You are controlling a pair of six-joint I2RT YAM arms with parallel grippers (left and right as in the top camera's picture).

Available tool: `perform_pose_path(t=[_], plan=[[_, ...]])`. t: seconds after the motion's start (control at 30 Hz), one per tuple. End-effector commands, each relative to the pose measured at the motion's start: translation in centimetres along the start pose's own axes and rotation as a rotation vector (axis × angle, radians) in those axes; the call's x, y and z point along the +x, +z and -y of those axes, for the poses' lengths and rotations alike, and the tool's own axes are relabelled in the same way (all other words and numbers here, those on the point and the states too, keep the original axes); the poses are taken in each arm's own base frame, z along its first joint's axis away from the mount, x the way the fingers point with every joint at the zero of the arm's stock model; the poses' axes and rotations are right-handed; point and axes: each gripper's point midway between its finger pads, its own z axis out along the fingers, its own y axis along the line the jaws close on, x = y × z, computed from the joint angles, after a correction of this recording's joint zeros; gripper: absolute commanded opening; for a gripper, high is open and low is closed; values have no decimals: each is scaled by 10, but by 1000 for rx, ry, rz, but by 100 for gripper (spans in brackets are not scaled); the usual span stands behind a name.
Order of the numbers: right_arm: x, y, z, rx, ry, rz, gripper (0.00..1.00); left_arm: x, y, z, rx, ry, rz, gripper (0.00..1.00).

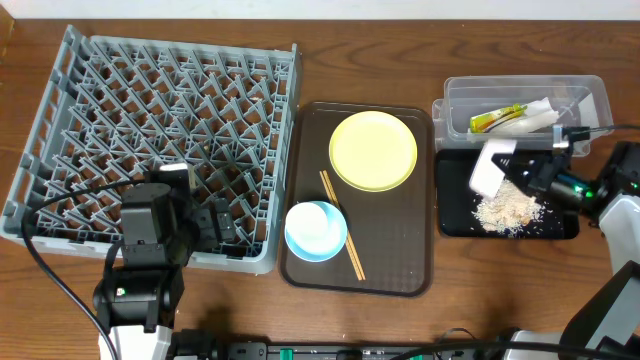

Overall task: Sort waste into correct bins and load items into the dishwasher
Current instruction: 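Tip the white bowl over the black tray to dump the rice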

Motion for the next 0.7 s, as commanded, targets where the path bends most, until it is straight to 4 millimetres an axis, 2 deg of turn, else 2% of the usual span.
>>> perform_pose_path(t=[0.0,0.03,0.13,0.2,0.27,0.3,0.37,0.4,0.47,0.53,0.57,0.67], plan=[[-8,-10,15,95,209,50,1,-7,-5,2,3,10,16,99],[-9,-11,13,80,236,53,1,-7,-5,2,2,10,17,99],[-12,-15,-45,-242,-56,14,1,-7,-5,2,2,10,17,99],[-14,-15,-36,-195,10,23,1,-7,-5,2,2,10,17,99],[-15,-14,-9,-54,212,46,1,-7,-5,2,2,10,17,99],[-14,-14,-10,-60,230,43,1,-7,-5,2,2,9,17,99],[-15,-16,-37,-204,27,21,1,-6,-5,1,2,10,14,99],[-14,-16,-39,-213,11,19,1,-6,-5,1,2,10,13,99],[-14,-14,-22,-119,146,30,1,-6,-5,1,2,10,13,99],[-14,-12,-26,-141,73,25,1,-6,-5,1,2,10,13,99],[-11,-10,-22,-118,90,21,1,-6,-5,1,2,10,13,99],[-1,-2,13,92,132,13,1,-6,-5,1,2,10,13,99]])
